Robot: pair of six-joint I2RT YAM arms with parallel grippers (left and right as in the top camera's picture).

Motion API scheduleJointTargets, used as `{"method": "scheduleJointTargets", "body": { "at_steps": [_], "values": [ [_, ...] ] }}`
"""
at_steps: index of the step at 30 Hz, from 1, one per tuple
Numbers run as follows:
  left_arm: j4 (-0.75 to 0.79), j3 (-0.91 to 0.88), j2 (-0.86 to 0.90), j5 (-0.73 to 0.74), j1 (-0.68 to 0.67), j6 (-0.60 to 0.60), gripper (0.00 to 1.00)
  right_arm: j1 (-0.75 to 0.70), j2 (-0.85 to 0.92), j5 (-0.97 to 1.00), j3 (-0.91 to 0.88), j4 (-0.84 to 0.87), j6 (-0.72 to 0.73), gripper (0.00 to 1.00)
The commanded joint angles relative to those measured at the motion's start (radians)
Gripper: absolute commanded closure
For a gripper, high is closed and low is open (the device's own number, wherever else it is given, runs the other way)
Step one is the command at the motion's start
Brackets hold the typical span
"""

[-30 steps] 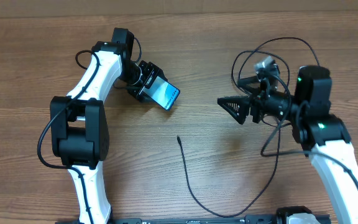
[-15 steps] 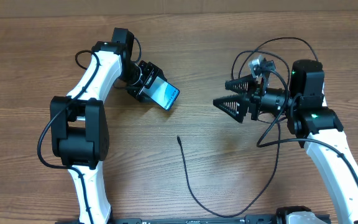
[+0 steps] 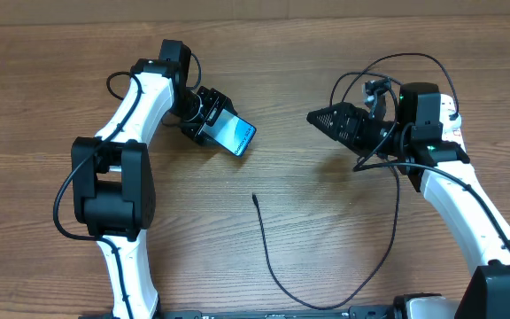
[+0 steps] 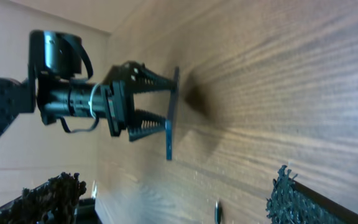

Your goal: Plug charger to phone and switch on socket

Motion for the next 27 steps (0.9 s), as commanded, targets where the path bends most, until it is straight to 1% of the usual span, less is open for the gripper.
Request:
{"method": "scheduleJointTargets", "body": {
  "at_steps": [1, 7, 13, 16, 18, 20, 27],
  "values": [
    [-0.003, 0.029, 0.003, 0.006, -0.014, -0.013, 0.96, 0.010, -0.001, 0.016, 0.022, 0.043, 0.033, 0.00],
    [-0.003, 0.029, 0.003, 0.007, -0.038, -0.043, 0.96, 0.071, 0.009, 0.047, 0.021, 0.048, -0.079, 0.00],
    [-0.004, 0.029, 0.003, 0.012, -0.062, -0.069, 0.95, 0.162, 0.019, 0.192, 0.019, 0.047, -0.079, 0.00],
    [-0.003, 0.029, 0.003, 0.031, -0.076, -0.103, 0.96, 0.214, 0.031, 0.271, 0.019, 0.047, -0.071, 0.00],
    [-0.003, 0.029, 0.003, 0.046, -0.081, -0.118, 0.96, 0.239, 0.039, 0.311, 0.019, 0.047, -0.044, 0.00],
    [-0.002, 0.029, 0.003, 0.063, -0.082, -0.128, 0.96, 0.252, 0.047, 0.336, 0.019, 0.047, -0.014, 0.00],
    [-0.003, 0.029, 0.003, 0.135, -0.082, -0.147, 0.96, 0.265, 0.104, 0.338, 0.019, 0.081, 0.015, 0.00]
  ]
}}
